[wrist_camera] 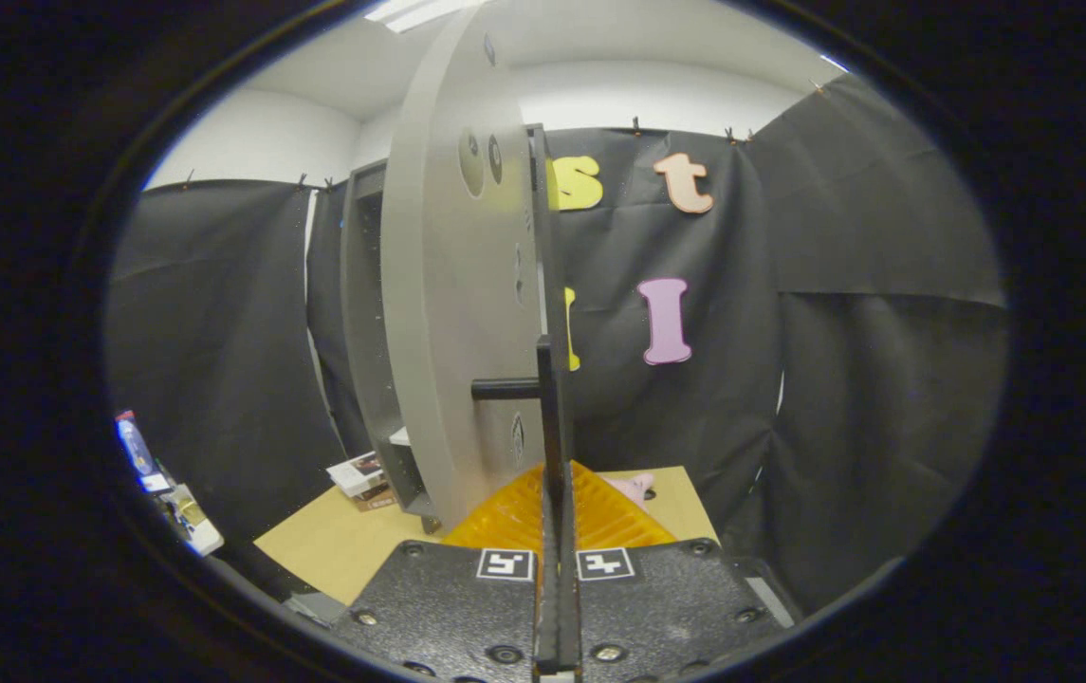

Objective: Open the shoe cabinet door, grab the shoes and put them into the shoe cabinet, then close the shoe cabinet door.

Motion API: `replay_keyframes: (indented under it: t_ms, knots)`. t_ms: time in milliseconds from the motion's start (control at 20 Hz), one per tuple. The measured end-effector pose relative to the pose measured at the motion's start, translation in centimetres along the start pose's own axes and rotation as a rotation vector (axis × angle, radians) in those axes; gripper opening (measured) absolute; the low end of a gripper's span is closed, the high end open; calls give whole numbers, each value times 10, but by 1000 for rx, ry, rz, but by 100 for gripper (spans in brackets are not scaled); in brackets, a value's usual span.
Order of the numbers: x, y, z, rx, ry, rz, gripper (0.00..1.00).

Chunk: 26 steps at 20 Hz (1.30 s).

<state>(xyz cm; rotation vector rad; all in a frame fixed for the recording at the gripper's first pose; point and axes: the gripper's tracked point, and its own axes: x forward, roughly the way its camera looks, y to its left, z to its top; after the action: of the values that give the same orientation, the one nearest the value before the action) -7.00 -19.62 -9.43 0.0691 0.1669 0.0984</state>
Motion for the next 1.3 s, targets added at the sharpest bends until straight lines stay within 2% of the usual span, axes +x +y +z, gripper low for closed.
replay_keyframes:
  t_ms: [150,300,350,450,550,800,950,1150,1300]
  knots:
    - [-10,4,-5,-6,0,52,4]
    - [-36,-11,-13,-19,-11,16,8]
    - [-46,-19,-16,-32,-14,-10,13]
    - [-69,-26,-24,-41,-8,-51,48]
    - [-89,-21,-36,-24,-1,-94,73]
    - [-128,20,-65,-15,-2,-240,98]
    - [-126,73,-99,-23,24,-256,100]
    - [-90,148,-162,13,98,-180,100]
    - [-48,184,-213,-35,131,-143,100]
